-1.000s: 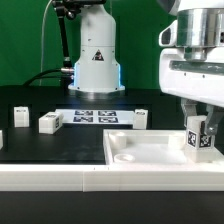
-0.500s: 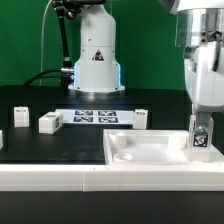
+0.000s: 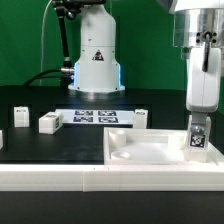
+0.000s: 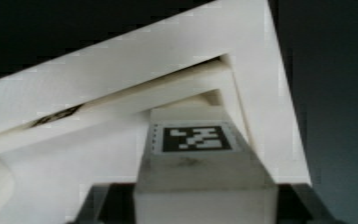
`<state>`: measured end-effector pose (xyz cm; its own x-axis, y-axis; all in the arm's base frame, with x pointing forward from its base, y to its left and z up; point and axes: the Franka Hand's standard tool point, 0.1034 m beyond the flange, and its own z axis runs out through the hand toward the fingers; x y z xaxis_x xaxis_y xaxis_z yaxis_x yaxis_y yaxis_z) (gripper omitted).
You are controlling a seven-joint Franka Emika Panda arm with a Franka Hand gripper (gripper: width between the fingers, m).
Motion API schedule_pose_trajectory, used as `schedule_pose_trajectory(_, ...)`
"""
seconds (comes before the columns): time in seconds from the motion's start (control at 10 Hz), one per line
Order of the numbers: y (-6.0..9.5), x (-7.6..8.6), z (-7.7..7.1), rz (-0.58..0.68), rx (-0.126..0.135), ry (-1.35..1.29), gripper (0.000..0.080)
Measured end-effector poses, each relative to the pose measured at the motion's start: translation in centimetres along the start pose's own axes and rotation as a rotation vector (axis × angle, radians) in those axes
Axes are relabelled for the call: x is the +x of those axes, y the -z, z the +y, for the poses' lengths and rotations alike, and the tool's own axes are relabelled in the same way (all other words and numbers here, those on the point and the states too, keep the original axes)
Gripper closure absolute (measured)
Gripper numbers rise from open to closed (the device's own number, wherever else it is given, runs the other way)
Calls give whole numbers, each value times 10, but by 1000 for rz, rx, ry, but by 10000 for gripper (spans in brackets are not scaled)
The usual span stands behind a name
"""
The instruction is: Assemble one leg
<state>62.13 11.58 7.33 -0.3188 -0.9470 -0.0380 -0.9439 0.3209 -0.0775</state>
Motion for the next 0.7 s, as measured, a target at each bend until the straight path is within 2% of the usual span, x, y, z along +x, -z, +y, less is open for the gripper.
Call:
schedule_pose_trajectory(0.2, 0, -3, 2, -12, -4, 21, 259)
schedule_pose_trajectory(0.3, 0, -3, 2, -12, -3, 22, 259)
schedule_pose_trajectory(0.4, 0, -3, 2, -12, -3, 24, 173)
schedule_pose_trajectory(0.7, 0, -3, 2, -12, -3, 26, 151)
